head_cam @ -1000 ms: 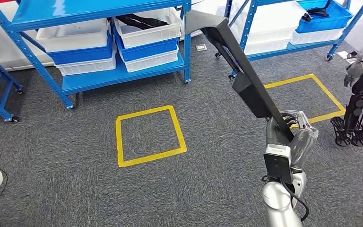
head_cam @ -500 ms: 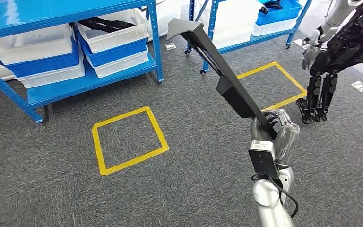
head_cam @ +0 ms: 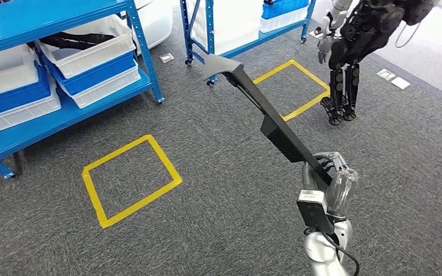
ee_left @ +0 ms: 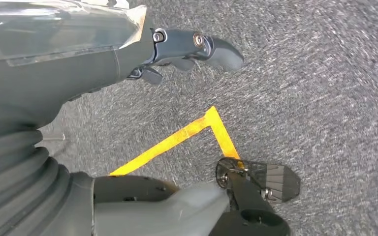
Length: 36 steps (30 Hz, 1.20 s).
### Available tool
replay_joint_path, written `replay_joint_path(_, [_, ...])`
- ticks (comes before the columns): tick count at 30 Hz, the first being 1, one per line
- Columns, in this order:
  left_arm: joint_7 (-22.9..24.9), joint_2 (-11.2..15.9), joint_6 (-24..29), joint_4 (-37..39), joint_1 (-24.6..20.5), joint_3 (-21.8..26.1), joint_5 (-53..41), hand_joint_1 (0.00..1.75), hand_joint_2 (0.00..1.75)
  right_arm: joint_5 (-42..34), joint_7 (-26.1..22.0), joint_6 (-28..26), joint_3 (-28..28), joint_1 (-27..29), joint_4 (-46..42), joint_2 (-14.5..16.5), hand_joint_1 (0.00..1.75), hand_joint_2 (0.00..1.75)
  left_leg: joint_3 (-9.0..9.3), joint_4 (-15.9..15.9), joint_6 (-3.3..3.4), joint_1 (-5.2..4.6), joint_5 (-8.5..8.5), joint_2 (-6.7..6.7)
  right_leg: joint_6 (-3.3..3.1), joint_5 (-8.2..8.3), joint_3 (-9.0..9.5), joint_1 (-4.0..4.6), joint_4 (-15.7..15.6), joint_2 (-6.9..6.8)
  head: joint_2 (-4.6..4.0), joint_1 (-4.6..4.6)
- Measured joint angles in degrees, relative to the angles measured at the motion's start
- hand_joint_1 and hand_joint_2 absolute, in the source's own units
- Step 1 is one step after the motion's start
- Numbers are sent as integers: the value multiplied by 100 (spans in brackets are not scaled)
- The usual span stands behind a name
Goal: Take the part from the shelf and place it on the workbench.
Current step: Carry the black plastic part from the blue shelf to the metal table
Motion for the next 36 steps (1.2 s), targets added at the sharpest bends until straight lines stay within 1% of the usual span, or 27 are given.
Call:
replay_joint_path(1, [15, -7, 32, 0, 0, 0, 7, 0, 175, -3, -13, 1, 1, 8, 19, 13, 175, 175, -83, 208, -27, 20, -159, -165, -42, 20, -6, -22, -5, 64, 0, -4])
replay_joint_path(2, [38, -9, 82, 0, 1, 1, 23, 0, 175, -7, -22, 1, 7, 15, 37, 31, 175, 175, -229, 555, -45, 34, -375, -359, -73, 34, -19, -29, -7, 132, 0, -7])
replay_joint_path(3, [67, -11, 156, 0, 4, 3, 42, 0, 175, -13, -24, 2, 20, 22, 53, 47, 175, 175, -410, 974, -46, 37, -595, -489, -103, 47, -35, -20, -5, 201, 0, -10])
replay_joint_path(4, [102, -11, 244, 0, 7, 5, 60, 0, 175, -16, -25, 2, 37, 36, 69, 61, 175, 175, -578, 1352, -44, 37, -751, -545, -119, 56, -46, -9, -4, 274, 0, -10])
replay_joint_path(5, [137, -10, 328, 0, 10, 7, 68, 0, 175, -19, -23, 2, 52, 55, 84, 68, 175, 175, -681, 1583, -37, 37, -802, -568, -125, 62, -53, 0, -2, 353, 0, -11])
replay_joint_path(6, [163, -9, 389, 0, 13, 7, 68, 0, 175, -21, -21, 2, 66, 77, 93, 70, 175, 175, -669, 1568, -25, 38, -722, -577, -127, 67, -53, 5, 3, 433, 0, -10])
replay_joint_path(7, [176, -8, 420, 0, 15, 7, 63, 0, 175, -22, -18, 1, 75, 95, 101, 74, 175, 175, -541, 1310, -11, 41, -536, -605, -123, 69, -51, 5, 12, 516, 0, -9])
replay_joint_path(9, [185, -8, 433, 0, 15, 7, 52, 0, 175, -22, -16, -3, 93, 108, 107, 86, 175, 175, -151, 506, 10, 65, -150, -830, -105, 76, -65, 12, 47, 673, 0, -9])
replay_joint_path(11, [187, -11, 437, 0, 15, 5, 46, 0, 175, -21, -15, -5, 116, 103, 108, 103, 175, 175, 44, 66, 14, 80, -27, -1046, -61, 100, -122, 24, 78, 805, 0, -7])
replay_joint_path(12, [190, -13, 439, 0, 15, 5, 45, 0, 175, -20, -15, -7, 126, 105, 109, 109, 175, 175, 49, 37, 20, 67, -42, -1064, -24, 123, -158, 28, 75, 866, 0, -6])
replay_joint_path(13, [192, -15, 444, 0, 15, 5, 45, 0, 175, -20, -14, -10, 134, 112, 109, 113, 175, 175, 44, 24, 47, 53, -23, -999, 21, 150, -195, 27, 61, 940, 0, -7])
replay_joint_path(14, [194, -17, 450, -1, 13, 5, 46, 0, 175, -20, -14, -13, 139, 123, 109, 114, 175, 175, 43, 2, 88, 47, 5, -922, 56, 158, -231, 19, 69, 938, 0, -8])
replay_joint_path(16, [197, -23, 470, -3, 8, 7, 60, 0, 175, -16, -13, -15, 145, 128, 109, 113, 175, 175, 40, -51, 180, 51, 60, -763, 68, 36, -384, 44, 304, 715, 0, 17])
replay_joint_path(18, [210, -25, 497, -4, 12, 14, 88, 0, 175, 2, -2, -14, 162, 115, 111, 115, 175, 175, 24, -66, 229, 34, 80, -596, 25, -276, -689, 58, 956, 406, -1, 50])
replay_joint_path(20, [225, -25, 520, -4, 21, 25, 115, 0, 175, 38, 46, -4, 185, 115, 116, 119, 175, 175, 3, -63, 240, 11, 83, -416, 39, -511, -945, 48, 1578, 303, -1, 59])
replay_joint_path(21, [226, -25, 525, -4, 23, 28, 124, 0, 175, 60, 80, 5, 194, 119, 118, 119, 175, 175, -4, -62, 240, 5, 83, -334, 74, -520, -936, 43, 1637, 276, 0, 61])
replay_joint_path(22, [224, -25, 527, -4, 22, 31, 126, 0, 175, 84, 120, 15, 205, 123, 119, 120, 175, 175, -5, -61, 240, 3, 83, -259, 119, -451, -808, 37, 1466, 240, 0, 61])
replay_joint_path(24, [220, -26, 532, -4, 18, 33, 121, 0, 175, 135, 185, 45, 229, 113, 110, 131, 175, 175, 7, -59, 221, -10, 77, -127, 179, -216, -308, 36, 651, 23, 0, 64])
replay_joint_path(26, [220, -29, 550, -4, 16, 33, 104, 0, 175, 182, 242, 97, 262, 87, 79, 155, 175, 175, 18, -55, 170, -38, 68, -15, 145, -66, 16, 71, 74, -173, 0, 57])
replay_joint_path(27, [221, -30, 562, -4, 14, 33, 96, 0, 175, 200, 268, 133, 277, 76, 55, 164, 175, 175, 24, -56, 140, -50, 66, 35, 106, -48, 38, 94, 5, -186, 0, 52])
replay_joint_path(28, [221, -32, 574, -4, 12, 34, 91, 0, 175, 220, 296, 174, 288, 68, 29, 170, 175, 175, 35, -61, 107, -47, 68, 89, 72, -27, 13, 108, 4, -125, 0, 47])
replay_joint_path(29, [221, -35, 583, -4, 10, 34, 88, 0, 175, 242, 328, 217, 294, 63, -2, 172, 175, 175, 36, -51, 63, -31, 51, 101, 30, -8, 5, 76, -6, -60, 0, 46])
replay_joint_path(31, [221, -43, 596, -4, 7, 36, 92, 0, 175, 297, 382, 293, 308, 43, -60, 179, 175, 175, -30, 143, -14, 8, -120, -124, -57, 34, 2, 27, -33, 64, 0, 35])
replay_joint_path(33, [221, -49, 613, -4, 11, 40, 114, 0, 175, 342, 409, 335, 340, 2, -103, 205, 175, 175, -296, 771, -46, 29, -509, -465, -125, 67, -6, 11, -41, 188, 0, 22])
replay_joint_path(34, [221, -51, 620, -4, 14, 46, 126, 0, 175, 352, 414, 347, 359, -16, -116, 218, 175, 175, -475, 1170, -48, 31, -700, -543, -144, 76, -18, 16, -39, 251, 0, 21])
replay_joint_path(35, [221, -51, 624, -4, 18, 52, 136, 0, 175, 359, 415, 356, 375, -24, -125, 226, 175, 175, -620, 1485, -53, 33, -810, -574, -149, 79, -25, 19, -37, 325, 0, 21])
replay_joint_path(36, [221, -51, 626, -4, 20, 57, 139, 0, 175, 360, 417, 363, 386, -24, -130, 227, 175, 175, -684, 1618, -57, 40, -806, -584, -147, 82, -28, 18, -32, 400, 0, 19])
